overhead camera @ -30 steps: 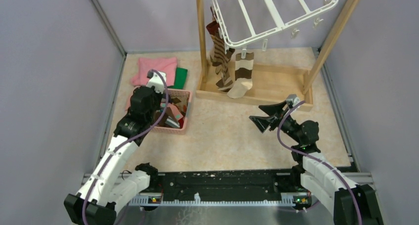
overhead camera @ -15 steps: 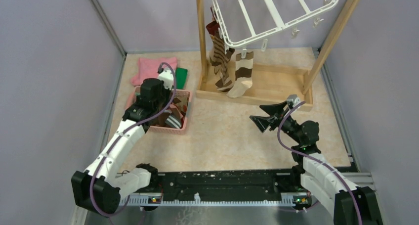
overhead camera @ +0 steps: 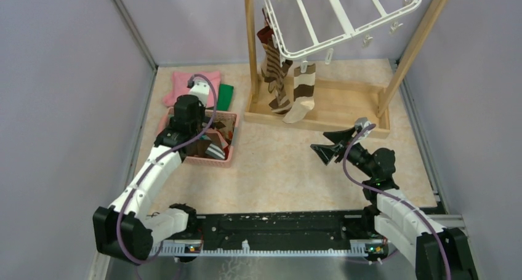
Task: Clip the socks to the hanger
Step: Adjust the sock in the bin.
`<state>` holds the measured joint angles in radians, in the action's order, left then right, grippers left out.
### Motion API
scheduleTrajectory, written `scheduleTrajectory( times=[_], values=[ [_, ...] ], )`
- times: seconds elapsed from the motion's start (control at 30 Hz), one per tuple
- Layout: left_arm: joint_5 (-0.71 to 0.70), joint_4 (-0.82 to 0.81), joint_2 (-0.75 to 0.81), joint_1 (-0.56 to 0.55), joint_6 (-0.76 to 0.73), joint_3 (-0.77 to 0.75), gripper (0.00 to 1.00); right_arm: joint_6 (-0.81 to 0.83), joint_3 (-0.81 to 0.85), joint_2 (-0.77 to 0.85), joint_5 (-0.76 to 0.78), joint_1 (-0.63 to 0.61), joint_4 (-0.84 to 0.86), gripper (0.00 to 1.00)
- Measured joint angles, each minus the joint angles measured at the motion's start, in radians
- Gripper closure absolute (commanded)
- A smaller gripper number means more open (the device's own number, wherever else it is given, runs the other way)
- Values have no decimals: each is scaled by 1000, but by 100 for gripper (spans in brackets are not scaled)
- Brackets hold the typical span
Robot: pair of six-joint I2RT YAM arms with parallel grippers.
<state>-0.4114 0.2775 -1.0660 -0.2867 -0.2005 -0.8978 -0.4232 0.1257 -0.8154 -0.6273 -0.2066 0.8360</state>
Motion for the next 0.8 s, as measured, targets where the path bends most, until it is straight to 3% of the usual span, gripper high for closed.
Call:
scheduleTrajectory(
  times=[0.17, 0.47, 0.63, 0.8],
  values=[
    [-84, -47, -82, 91, 22, 9, 100, 15, 0, -7, 9, 0, -17, 18],
    [-170, -129, -57, 261, 150, 21, 100, 48, 5, -34, 27, -8, -39, 18],
    [14, -127, -34, 262, 152, 19, 100, 58, 8, -48, 32, -8, -39, 18],
    [295, -91, -7, 262, 112, 11, 100, 64, 8, -69, 32, -8, -40, 18]
  ],
)
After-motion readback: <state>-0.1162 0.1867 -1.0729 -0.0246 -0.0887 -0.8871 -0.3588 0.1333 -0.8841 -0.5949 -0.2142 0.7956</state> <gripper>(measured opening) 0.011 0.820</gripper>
